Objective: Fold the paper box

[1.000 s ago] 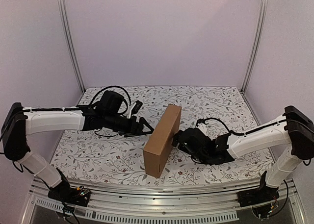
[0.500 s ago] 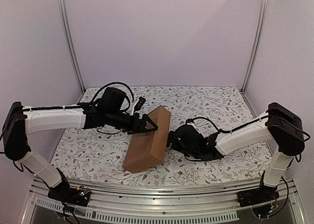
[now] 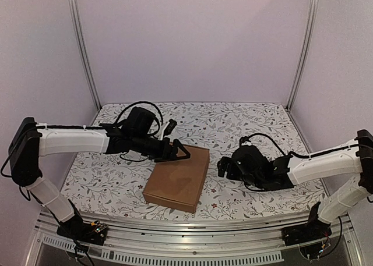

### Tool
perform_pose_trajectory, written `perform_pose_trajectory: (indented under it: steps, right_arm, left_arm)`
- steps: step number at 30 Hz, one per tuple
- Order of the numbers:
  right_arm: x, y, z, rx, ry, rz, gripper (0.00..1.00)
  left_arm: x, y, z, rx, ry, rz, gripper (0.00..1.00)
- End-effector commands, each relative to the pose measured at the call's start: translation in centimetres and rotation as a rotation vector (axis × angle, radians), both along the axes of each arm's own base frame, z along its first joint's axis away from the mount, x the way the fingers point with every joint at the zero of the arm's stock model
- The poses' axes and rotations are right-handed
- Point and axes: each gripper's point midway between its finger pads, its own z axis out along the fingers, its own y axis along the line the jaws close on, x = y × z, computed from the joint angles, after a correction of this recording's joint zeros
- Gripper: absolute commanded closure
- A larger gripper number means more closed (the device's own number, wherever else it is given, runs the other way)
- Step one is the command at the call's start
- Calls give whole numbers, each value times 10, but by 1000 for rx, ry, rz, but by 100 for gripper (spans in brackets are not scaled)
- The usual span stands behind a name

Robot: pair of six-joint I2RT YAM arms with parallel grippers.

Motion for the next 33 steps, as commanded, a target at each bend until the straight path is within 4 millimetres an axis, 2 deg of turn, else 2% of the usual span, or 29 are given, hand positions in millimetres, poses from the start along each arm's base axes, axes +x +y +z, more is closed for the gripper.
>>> perform_pose_trajectory:
  steps: [1, 6, 7, 12, 16, 21, 24, 29, 33]
  right_arm:
    - [-4, -23, 21, -172, -67, 79, 1]
    - [2, -44, 72, -349, -183, 109, 1]
    - [3, -47, 83, -373, -201, 106, 1]
    - [13, -63, 143, -465, -315, 53, 1]
    - [18, -90, 185, -570, -379, -75, 1]
    - [16, -109, 210, -687, -399, -112, 1]
    - [12, -121, 219, -726, -419, -132, 1]
    - [3, -141, 232, -730, -451, -162, 1]
    - [-3, -151, 236, -698, -464, -174, 1]
  left_arm:
    - [7, -2, 9, 21, -67, 1, 16]
    - [20, 16, 26, 135, -155, 44, 8]
    - [23, 21, 32, 158, -182, 57, 1]
    - [32, 53, 74, 255, -312, 149, 1]
    - [34, 91, 106, 329, -393, 275, 1]
    - [26, 146, 143, 439, -497, 410, 1]
    - [18, 169, 158, 442, -550, 469, 0]
    - [6, 190, 167, 424, -658, 490, 1]
    - [-2, 196, 164, 377, -703, 489, 0]
